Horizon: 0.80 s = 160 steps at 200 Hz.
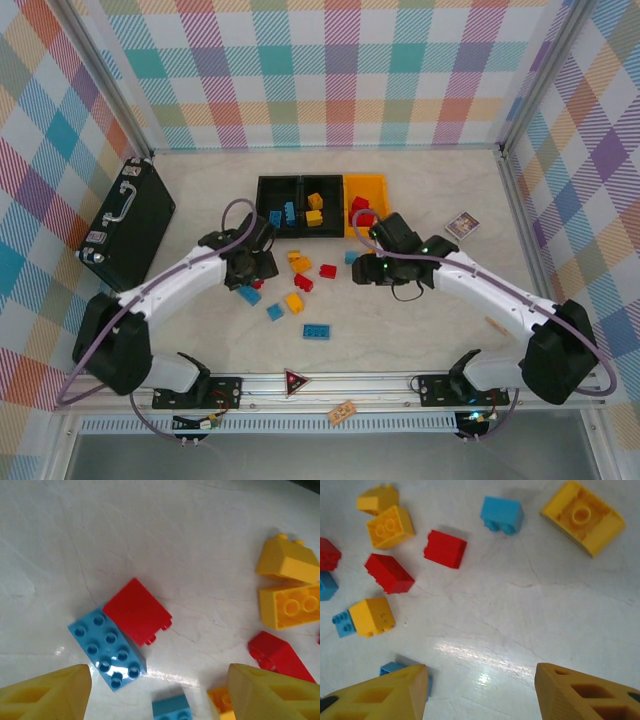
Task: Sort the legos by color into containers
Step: Pick up the lego from the middle-left of the table.
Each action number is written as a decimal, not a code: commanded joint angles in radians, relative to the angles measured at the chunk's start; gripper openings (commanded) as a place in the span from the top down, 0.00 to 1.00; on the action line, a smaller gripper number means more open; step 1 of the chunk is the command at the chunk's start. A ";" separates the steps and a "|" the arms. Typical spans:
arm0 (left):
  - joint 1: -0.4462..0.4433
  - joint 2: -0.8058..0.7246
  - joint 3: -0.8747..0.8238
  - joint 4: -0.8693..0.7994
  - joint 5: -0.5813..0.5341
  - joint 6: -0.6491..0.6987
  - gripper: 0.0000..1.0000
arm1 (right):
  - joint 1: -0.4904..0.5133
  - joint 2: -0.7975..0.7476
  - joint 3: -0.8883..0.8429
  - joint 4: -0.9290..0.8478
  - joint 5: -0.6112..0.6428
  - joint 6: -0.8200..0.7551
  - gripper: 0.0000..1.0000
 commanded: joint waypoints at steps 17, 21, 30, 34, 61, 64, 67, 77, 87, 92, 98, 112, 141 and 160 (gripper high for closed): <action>0.032 0.146 0.134 -0.123 0.043 0.253 0.25 | 0.001 -0.078 -0.080 0.018 -0.004 0.062 0.41; 0.034 0.160 0.142 -0.127 0.043 0.264 0.25 | 0.001 -0.080 -0.086 0.020 -0.003 0.063 0.41; 0.037 0.192 0.157 -0.137 0.042 0.286 0.25 | 0.001 -0.084 -0.095 0.023 -0.006 0.071 0.41; 0.039 0.205 0.164 -0.143 0.036 0.289 0.24 | 0.001 -0.085 -0.101 0.022 -0.007 0.074 0.41; 0.049 0.267 0.189 -0.156 0.013 0.319 0.24 | 0.001 -0.090 -0.118 0.033 -0.017 0.086 0.41; 0.050 0.271 0.191 -0.157 0.012 0.322 0.24 | 0.002 -0.091 -0.120 0.034 -0.019 0.087 0.41; 0.050 0.276 0.191 -0.157 0.011 0.324 0.24 | 0.001 -0.092 -0.121 0.035 -0.020 0.086 0.41; 0.056 0.291 0.195 -0.157 0.015 0.333 0.24 | 0.001 -0.094 -0.125 0.037 -0.022 0.090 0.41; 0.059 0.311 0.199 -0.162 0.016 0.339 0.23 | 0.001 -0.095 -0.128 0.038 -0.027 0.092 0.41; 0.062 0.319 0.199 -0.162 0.017 0.343 0.23 | 0.001 -0.095 -0.129 0.040 -0.029 0.094 0.41; 0.062 0.331 0.198 -0.158 0.019 0.347 0.23 | 0.001 -0.097 -0.131 0.041 -0.031 0.093 0.41; 0.064 0.356 0.194 -0.148 0.010 0.354 0.24 | 0.001 -0.101 -0.135 0.046 -0.036 0.098 0.41; 0.065 0.383 0.183 -0.113 0.007 0.354 0.29 | 0.002 -0.108 -0.146 0.059 -0.046 0.112 0.42; 0.064 0.385 0.184 -0.107 0.021 0.352 0.40 | 0.005 -0.115 -0.160 0.067 -0.047 0.124 0.42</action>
